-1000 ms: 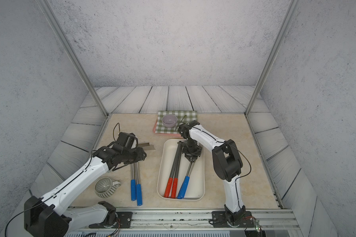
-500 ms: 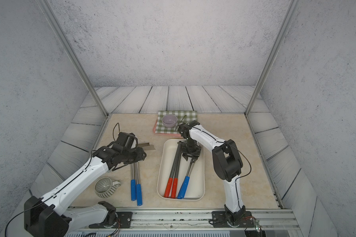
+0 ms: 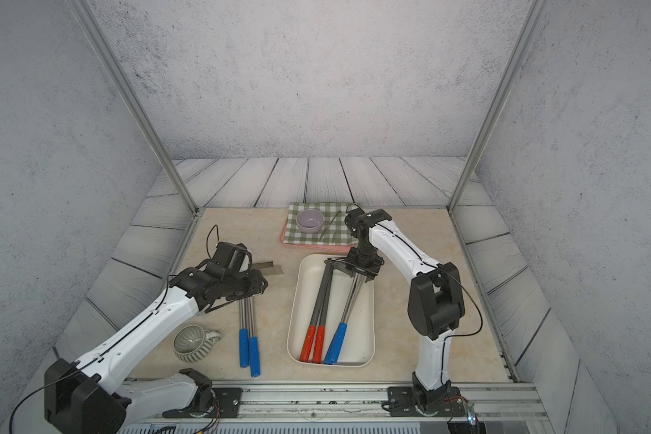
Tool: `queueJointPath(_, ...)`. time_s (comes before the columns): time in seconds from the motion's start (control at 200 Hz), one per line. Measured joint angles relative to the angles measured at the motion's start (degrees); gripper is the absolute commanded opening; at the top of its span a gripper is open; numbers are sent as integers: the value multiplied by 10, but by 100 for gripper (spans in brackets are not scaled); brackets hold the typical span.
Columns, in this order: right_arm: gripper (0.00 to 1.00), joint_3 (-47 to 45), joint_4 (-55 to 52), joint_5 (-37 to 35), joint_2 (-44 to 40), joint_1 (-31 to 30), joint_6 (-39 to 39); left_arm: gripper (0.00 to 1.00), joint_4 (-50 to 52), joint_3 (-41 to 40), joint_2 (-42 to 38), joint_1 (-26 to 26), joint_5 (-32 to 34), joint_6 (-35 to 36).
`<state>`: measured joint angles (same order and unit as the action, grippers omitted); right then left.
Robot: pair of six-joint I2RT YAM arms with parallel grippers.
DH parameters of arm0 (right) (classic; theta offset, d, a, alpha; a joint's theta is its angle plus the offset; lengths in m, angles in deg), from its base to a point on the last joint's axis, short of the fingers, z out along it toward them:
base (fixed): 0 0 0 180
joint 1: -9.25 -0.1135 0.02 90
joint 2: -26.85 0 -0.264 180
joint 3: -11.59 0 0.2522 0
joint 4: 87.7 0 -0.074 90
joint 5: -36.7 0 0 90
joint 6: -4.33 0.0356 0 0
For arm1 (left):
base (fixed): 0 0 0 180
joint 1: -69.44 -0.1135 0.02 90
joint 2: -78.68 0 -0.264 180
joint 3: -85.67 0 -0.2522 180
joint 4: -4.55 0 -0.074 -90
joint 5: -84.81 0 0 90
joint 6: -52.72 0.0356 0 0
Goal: Put the small hoe into the storage box
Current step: Place the hoe in the storage box.
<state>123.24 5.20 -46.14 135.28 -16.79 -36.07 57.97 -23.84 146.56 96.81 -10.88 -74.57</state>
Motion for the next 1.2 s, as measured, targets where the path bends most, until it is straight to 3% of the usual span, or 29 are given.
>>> queueJointPath(0.716,22,-101,98,51,26,3,-7,46,-3,0,9,0,-4,0)
queueJointPath(1.201,27,-127,124,61,19,5,-1,46,-12,0,10,0,-12,0)
